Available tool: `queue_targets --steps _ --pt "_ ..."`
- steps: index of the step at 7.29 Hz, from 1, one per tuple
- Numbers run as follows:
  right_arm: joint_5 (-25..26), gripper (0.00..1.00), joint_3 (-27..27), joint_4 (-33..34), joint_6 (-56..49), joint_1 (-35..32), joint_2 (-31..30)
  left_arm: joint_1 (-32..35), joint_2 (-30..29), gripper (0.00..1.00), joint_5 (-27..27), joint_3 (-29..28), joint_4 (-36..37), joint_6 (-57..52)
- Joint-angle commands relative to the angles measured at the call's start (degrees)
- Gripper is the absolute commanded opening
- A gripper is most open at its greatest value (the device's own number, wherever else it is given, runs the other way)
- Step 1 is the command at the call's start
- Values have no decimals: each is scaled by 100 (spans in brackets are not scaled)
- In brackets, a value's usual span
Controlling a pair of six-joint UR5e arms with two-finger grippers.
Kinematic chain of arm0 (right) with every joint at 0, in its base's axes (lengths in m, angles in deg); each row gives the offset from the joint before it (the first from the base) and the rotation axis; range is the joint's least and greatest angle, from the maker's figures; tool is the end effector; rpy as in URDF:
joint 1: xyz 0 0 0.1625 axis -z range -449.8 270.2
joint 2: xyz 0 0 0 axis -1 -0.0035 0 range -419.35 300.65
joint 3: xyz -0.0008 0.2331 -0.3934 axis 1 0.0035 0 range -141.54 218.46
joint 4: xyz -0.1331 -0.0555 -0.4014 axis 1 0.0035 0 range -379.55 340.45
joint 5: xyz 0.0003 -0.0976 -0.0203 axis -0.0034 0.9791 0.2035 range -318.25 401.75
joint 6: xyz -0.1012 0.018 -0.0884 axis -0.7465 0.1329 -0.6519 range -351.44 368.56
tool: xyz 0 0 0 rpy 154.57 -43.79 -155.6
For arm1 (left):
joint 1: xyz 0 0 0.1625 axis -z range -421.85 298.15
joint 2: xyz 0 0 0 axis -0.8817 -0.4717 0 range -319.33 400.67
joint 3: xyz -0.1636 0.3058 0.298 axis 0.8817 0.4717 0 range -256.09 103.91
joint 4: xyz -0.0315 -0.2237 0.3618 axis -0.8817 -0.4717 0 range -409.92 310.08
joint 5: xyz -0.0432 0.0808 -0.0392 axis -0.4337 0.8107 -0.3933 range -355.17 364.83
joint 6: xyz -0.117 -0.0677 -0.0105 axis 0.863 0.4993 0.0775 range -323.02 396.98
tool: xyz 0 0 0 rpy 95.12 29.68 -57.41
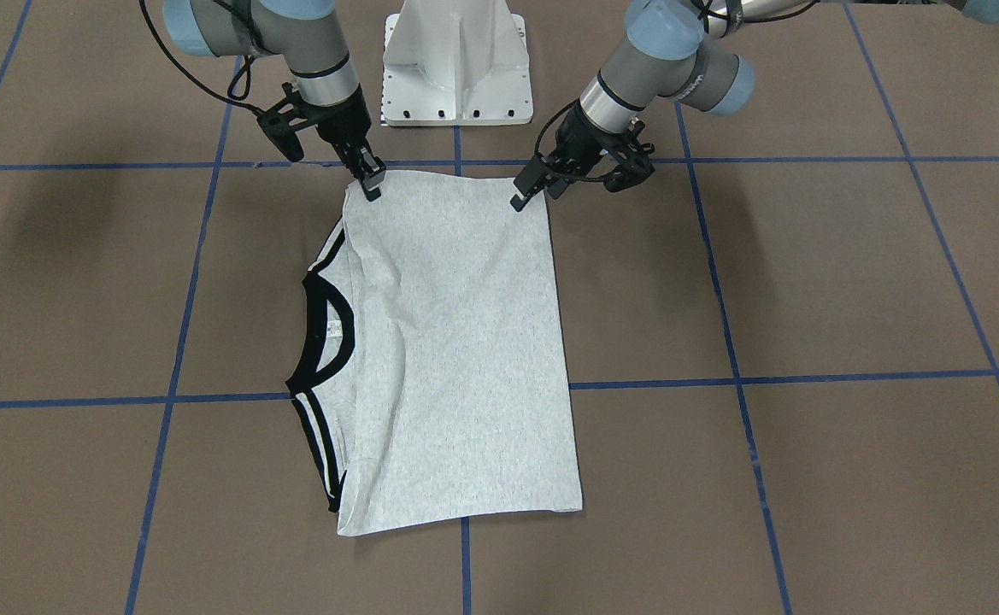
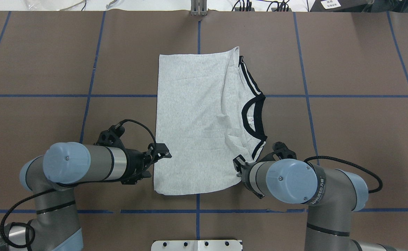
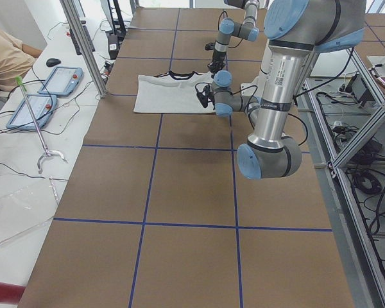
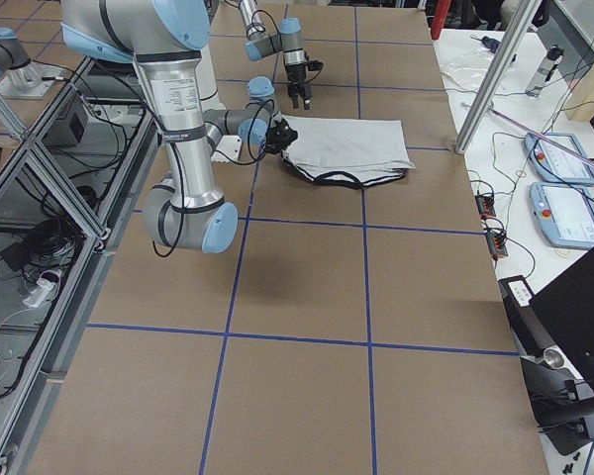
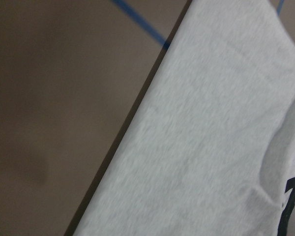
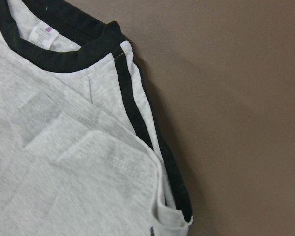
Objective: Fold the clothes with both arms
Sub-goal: 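Move both grippers to the shirt's near edge and grasp its corners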
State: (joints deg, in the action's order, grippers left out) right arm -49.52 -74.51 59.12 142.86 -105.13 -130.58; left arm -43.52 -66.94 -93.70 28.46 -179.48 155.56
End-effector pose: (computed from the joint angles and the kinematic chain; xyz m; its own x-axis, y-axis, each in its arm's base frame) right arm -0.5613 -0.2890 0.3275 0.2421 0.7903 0.5628 -0.5817 0.5825 -0.5678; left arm 0.5719 -0.3087 0.3301 0.1767 -0.5568 -0.8116 0.2982 0.8161 -0.4950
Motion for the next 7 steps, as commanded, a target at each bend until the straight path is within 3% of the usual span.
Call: queue_targets --steps 1,3,4,5,6,7 --pt "-5 0 3 8 0 3 -5 -365 46 86 247 14 151 192" --pt "-5 0 3 0 0 3 -5 -374 55 78 247 -22 151 192" --pt "-5 0 -32 8 0 3 -5 -374 47 57 247 -13 255 192" --pt "-5 0 -41 0 0 -5 -5 -374 47 18 247 48 448 192" --pt "-5 0 -41 0 0 3 -5 -365 47 0 256 74 572 192" --pt "-5 0 -50 8 0 -5 -5 -348 47 0 247 83 608 184"
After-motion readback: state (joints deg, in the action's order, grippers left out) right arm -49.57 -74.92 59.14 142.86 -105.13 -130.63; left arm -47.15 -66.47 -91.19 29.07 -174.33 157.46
